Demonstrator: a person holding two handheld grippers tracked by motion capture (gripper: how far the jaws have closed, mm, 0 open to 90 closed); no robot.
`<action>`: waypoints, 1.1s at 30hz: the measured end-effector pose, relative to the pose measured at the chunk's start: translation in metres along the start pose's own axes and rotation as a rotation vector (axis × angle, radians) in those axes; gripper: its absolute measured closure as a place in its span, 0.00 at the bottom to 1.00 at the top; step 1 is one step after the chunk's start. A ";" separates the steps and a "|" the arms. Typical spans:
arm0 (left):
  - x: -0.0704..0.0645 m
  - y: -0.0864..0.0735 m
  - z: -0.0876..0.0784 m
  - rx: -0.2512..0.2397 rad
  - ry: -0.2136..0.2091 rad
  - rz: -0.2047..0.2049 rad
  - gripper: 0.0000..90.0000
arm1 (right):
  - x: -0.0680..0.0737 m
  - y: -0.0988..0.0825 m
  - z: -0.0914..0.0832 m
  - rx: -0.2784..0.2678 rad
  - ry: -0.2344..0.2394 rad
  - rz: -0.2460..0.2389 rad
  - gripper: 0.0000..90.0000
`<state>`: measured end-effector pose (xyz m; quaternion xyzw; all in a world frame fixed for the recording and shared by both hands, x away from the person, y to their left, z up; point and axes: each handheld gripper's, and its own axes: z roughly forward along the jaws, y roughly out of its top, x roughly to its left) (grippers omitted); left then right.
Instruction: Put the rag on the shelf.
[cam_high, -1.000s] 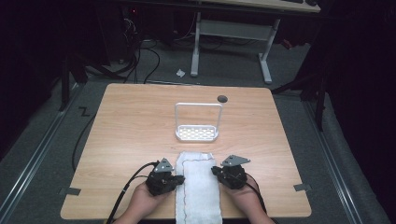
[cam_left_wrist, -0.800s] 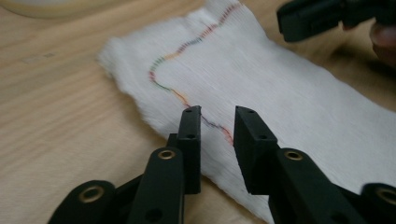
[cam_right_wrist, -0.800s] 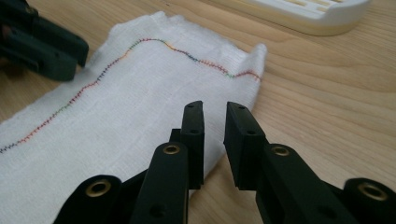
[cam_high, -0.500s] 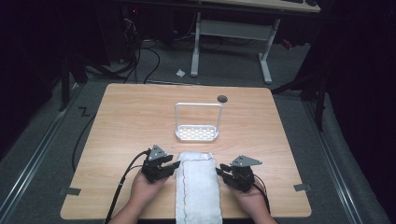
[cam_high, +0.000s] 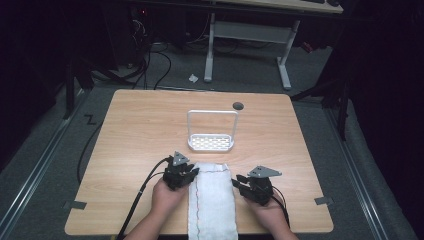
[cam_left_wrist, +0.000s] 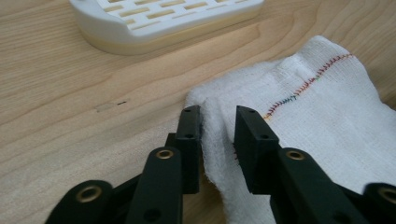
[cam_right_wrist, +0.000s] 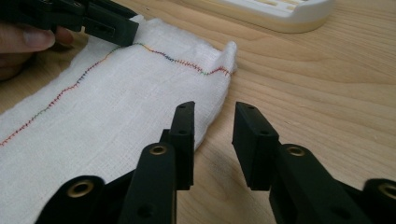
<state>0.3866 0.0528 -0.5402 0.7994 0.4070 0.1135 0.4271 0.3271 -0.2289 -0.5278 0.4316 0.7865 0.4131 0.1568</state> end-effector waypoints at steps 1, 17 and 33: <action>-0.001 0.000 0.000 0.002 -0.002 0.007 0.82 | 0.001 0.001 0.001 0.002 0.002 0.004 0.73; 0.000 -0.002 -0.001 0.004 -0.021 -0.018 0.91 | -0.003 0.029 0.045 0.048 -0.062 0.082 0.71; -0.015 -0.004 -0.010 -0.109 0.066 -0.043 0.94 | 0.020 0.029 0.041 -0.052 -0.138 -0.003 0.96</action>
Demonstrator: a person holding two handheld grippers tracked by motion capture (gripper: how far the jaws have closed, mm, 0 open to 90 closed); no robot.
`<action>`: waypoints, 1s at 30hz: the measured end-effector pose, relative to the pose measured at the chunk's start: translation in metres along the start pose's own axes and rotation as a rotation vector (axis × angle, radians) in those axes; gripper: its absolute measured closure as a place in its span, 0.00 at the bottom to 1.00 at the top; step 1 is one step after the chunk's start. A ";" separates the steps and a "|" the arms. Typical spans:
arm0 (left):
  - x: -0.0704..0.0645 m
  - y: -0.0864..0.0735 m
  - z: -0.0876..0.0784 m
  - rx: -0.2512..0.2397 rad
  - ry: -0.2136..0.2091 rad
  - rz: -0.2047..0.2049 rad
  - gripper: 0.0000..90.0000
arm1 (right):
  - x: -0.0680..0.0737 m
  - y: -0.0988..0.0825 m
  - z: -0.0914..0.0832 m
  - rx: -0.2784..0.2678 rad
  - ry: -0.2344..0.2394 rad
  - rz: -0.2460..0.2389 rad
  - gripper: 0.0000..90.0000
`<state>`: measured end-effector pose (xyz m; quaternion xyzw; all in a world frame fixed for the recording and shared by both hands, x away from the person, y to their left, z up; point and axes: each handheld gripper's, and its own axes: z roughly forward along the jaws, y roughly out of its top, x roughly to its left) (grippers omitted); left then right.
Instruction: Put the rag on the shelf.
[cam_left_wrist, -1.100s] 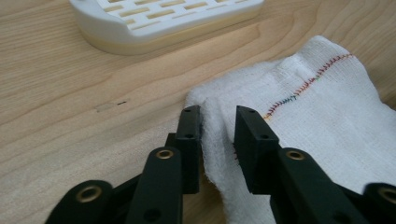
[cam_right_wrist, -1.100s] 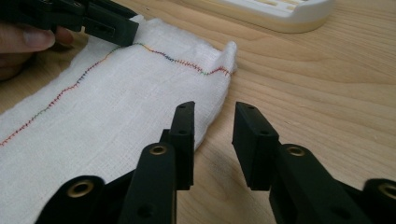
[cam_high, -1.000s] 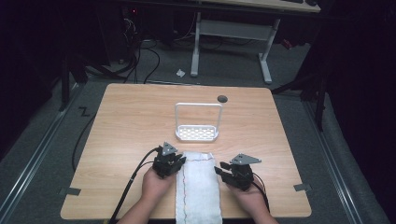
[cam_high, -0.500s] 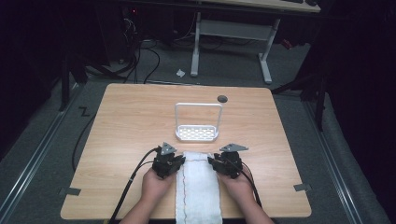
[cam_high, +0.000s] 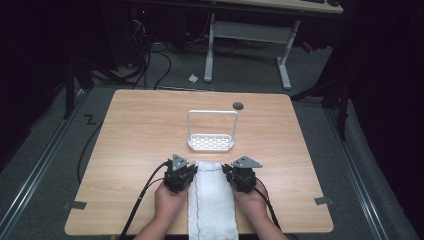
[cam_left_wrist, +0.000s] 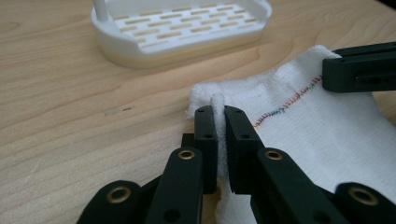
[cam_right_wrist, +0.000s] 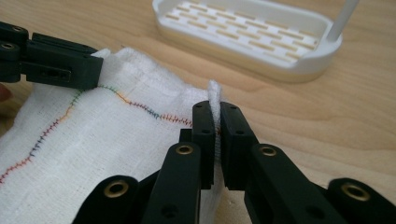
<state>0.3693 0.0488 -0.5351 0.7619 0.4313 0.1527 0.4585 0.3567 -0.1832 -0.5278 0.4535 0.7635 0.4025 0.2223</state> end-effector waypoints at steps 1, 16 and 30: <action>-0.003 0.001 -0.001 -0.015 0.005 0.007 0.94 | 0.001 0.000 -0.002 -0.015 -0.003 -0.003 0.96; -0.029 0.038 -0.041 -0.223 0.022 0.063 0.93 | 0.015 0.035 -0.042 -0.254 -0.032 -0.041 0.95; -0.040 0.101 -0.089 -0.416 0.049 0.139 0.93 | 0.013 0.088 -0.082 -0.426 -0.035 -0.060 0.95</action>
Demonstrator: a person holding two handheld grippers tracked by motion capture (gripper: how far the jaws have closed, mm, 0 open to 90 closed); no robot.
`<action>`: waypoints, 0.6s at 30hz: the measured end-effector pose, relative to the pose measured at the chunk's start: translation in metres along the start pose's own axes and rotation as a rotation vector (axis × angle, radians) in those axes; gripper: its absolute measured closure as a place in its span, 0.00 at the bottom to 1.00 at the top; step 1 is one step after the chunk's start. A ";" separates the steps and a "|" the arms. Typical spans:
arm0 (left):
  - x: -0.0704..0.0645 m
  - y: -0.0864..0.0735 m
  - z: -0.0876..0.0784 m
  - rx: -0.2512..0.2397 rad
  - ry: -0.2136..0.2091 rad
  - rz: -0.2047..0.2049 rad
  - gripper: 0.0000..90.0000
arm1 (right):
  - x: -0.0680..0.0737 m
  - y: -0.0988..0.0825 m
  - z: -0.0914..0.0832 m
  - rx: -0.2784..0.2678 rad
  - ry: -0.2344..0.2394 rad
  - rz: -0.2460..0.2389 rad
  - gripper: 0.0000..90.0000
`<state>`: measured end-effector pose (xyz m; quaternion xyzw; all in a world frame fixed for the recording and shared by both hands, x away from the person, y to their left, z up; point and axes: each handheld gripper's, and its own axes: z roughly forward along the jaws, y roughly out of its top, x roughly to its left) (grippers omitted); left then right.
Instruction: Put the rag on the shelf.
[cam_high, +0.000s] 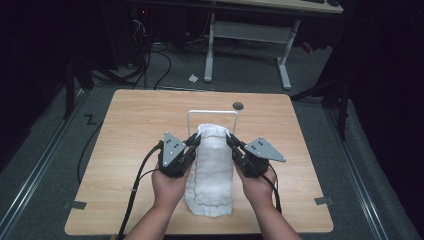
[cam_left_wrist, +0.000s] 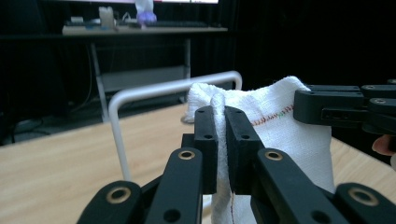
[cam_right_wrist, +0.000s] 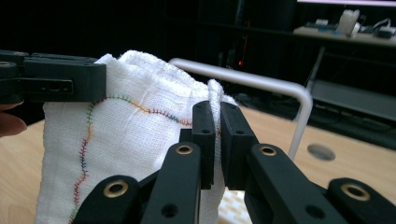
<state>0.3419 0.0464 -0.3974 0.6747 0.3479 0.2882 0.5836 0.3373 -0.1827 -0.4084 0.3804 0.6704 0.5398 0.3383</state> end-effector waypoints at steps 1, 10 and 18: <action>0.000 0.004 -0.001 -0.012 0.008 0.006 0.93 | 0.000 0.005 -0.001 -0.012 -0.002 -0.002 0.95; 0.004 0.036 -0.005 -0.099 0.006 0.022 0.93 | -0.006 0.044 -0.006 -0.110 -0.011 -0.021 0.95; 0.008 0.046 -0.003 -0.121 0.006 0.025 0.93 | -0.007 0.058 -0.007 -0.136 -0.013 -0.044 0.95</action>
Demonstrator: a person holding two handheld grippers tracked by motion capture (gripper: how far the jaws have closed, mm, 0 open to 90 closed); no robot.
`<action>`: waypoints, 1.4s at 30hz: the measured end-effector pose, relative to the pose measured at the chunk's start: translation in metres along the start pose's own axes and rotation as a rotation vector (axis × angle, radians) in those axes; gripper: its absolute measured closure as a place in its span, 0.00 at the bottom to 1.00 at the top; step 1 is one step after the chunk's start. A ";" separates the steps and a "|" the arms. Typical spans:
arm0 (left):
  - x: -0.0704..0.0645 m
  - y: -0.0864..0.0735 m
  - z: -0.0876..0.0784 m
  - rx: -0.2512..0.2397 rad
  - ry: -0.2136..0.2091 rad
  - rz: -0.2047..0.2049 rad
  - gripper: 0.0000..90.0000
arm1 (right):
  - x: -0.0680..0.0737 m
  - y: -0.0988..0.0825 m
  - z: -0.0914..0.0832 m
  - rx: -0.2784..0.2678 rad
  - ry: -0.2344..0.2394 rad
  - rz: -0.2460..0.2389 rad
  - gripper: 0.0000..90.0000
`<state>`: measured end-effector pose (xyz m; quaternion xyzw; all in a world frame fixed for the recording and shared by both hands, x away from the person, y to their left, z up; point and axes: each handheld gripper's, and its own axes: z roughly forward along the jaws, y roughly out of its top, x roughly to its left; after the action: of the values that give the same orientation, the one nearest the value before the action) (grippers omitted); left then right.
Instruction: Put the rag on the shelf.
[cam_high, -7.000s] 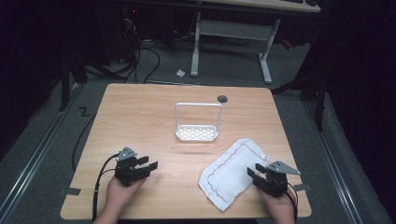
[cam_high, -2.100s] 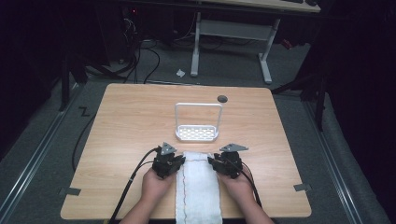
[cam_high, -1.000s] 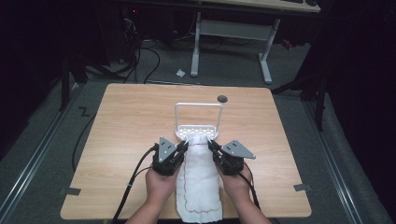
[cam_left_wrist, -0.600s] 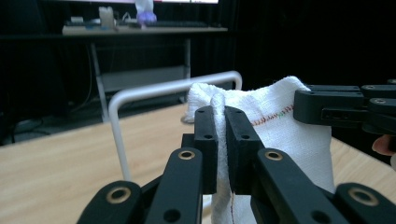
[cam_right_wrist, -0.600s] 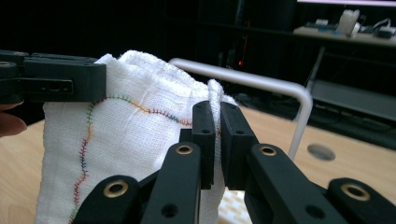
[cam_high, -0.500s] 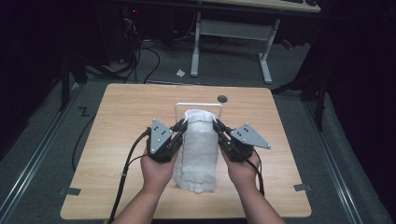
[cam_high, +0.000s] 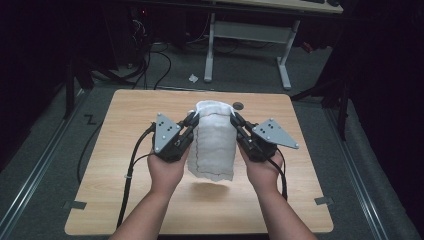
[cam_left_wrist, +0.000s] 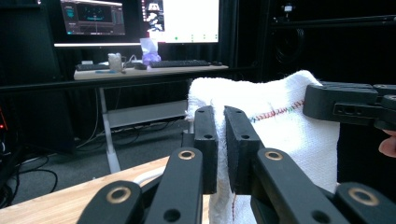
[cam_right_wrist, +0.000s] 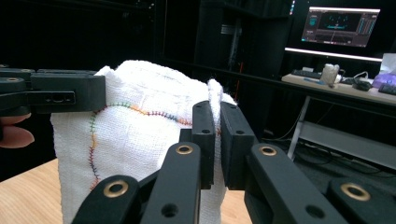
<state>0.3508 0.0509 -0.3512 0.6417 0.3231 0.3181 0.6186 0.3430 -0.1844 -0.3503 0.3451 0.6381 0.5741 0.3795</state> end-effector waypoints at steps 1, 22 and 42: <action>0.000 0.000 0.000 0.000 0.000 0.003 0.94 | 0.000 0.000 0.000 -0.001 -0.001 0.002 0.95; 0.017 0.035 0.036 0.028 0.028 0.029 0.94 | -0.023 0.028 0.022 -0.014 -0.025 0.042 0.96; 0.060 0.053 0.103 0.087 0.091 0.062 0.94 | -0.059 0.046 0.087 0.040 -0.059 0.080 0.96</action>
<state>0.4704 0.0380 -0.3011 0.6626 0.3442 0.3518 0.5646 0.4480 -0.1901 -0.3036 0.3947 0.6238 0.5655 0.3679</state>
